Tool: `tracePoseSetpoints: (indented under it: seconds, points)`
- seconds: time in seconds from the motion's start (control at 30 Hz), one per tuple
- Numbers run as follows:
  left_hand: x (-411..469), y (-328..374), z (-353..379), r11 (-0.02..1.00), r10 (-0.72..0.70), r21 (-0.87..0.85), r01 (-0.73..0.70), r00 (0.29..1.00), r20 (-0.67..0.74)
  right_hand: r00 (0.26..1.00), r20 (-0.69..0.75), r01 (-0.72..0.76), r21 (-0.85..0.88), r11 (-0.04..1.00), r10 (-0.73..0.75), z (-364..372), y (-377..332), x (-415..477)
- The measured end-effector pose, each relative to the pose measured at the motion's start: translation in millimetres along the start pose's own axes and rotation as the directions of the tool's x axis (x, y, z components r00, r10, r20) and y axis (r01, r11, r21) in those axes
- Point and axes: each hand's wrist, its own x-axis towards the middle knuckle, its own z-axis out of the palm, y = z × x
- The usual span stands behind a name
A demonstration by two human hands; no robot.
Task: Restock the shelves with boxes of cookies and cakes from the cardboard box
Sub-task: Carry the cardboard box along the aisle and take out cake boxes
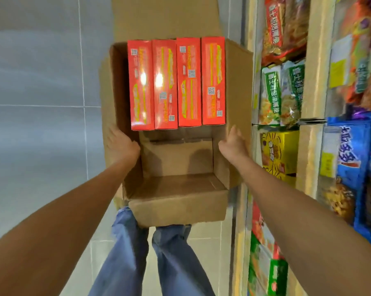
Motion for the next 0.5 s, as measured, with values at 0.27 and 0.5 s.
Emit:
tracePoseSetpoints:
  seconds: [0.27,0.5]
  points:
    - [44.5,-16.9,18.2,0.967,-0.185,-0.153,0.203,0.975,0.121,0.991,-0.112,-0.071,0.052,0.996,0.076,36.6,2.5,23.7]
    - [39.5,-34.4,13.7,0.972,-0.189,-0.121,0.200,0.977,0.101,0.988,-0.128,-0.083,0.004,0.997,0.083,46.6,-3.2,17.5]
